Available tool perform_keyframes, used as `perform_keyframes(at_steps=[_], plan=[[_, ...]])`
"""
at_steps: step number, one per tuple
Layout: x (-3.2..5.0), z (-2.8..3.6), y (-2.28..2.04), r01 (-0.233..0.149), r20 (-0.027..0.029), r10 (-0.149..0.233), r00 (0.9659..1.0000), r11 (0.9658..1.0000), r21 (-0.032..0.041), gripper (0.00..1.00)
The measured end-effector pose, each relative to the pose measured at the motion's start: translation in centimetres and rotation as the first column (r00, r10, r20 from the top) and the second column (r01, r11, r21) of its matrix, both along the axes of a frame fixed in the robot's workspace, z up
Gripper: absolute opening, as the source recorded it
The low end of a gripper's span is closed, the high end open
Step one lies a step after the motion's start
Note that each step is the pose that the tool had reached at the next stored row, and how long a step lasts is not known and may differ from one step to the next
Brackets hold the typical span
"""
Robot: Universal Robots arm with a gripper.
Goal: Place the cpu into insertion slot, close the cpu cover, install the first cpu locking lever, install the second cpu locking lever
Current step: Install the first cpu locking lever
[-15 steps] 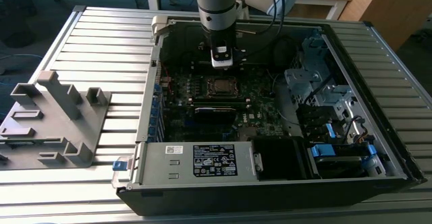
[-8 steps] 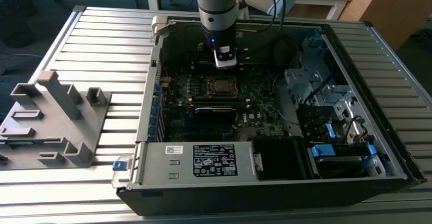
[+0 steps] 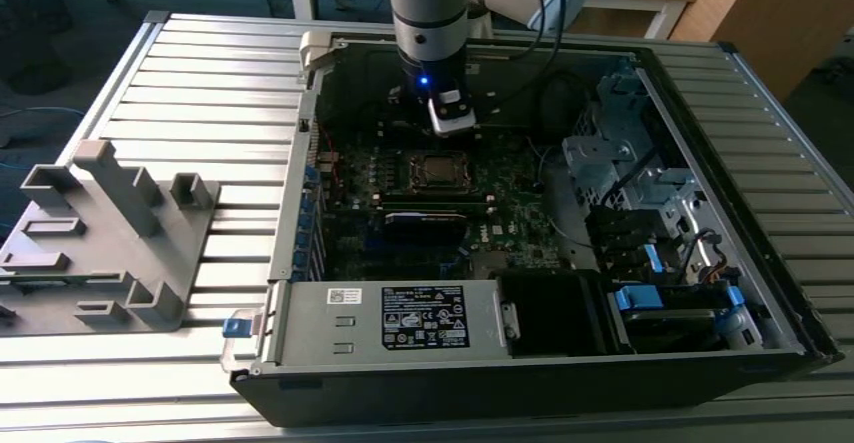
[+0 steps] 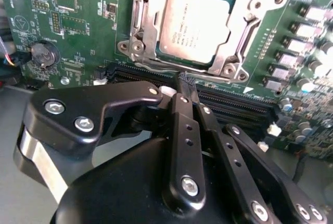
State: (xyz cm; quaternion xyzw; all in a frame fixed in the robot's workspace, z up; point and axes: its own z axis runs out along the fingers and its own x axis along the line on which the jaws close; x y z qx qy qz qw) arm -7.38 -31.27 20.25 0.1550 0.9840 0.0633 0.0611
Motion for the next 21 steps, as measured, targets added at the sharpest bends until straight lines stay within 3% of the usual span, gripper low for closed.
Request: perform_keyframes(at_steps=[2,6,7,10,12,13,18,21], plan=[[0.0,-0.01,0.0,-0.007,-0.0002,0.007,1.0,1.0,-0.0067,0.11],[0.0,0.0,0.0,-0.007,-0.0004,0.007,1.0,0.9999,-0.0078,0.11],[0.0,0.0,0.01,-0.007,-0.0004,0.007,1.0,0.9999,-0.0122,0.11],[0.1,0.0,0.0,-0.005,-0.003,0.005,1.0,0.9991,-0.041,0.11],[0.2,0.0,0.0,-0.004,-0.0076,0.003,1.0,0.9982,-0.0595,0.11],[0.27,0.0,0.0,-0.004,-0.0105,0.003,0.9999,0.9978,-0.0655,0.11],[0.79,0.0,0.0,-0.005,-0.0262,0.003,0.9997,0.9976,-0.0696,0.11],[1.05,-0.01,0.0,-0.005,-0.0321,0.003,0.9995,0.9975,-0.0708,0.11]])
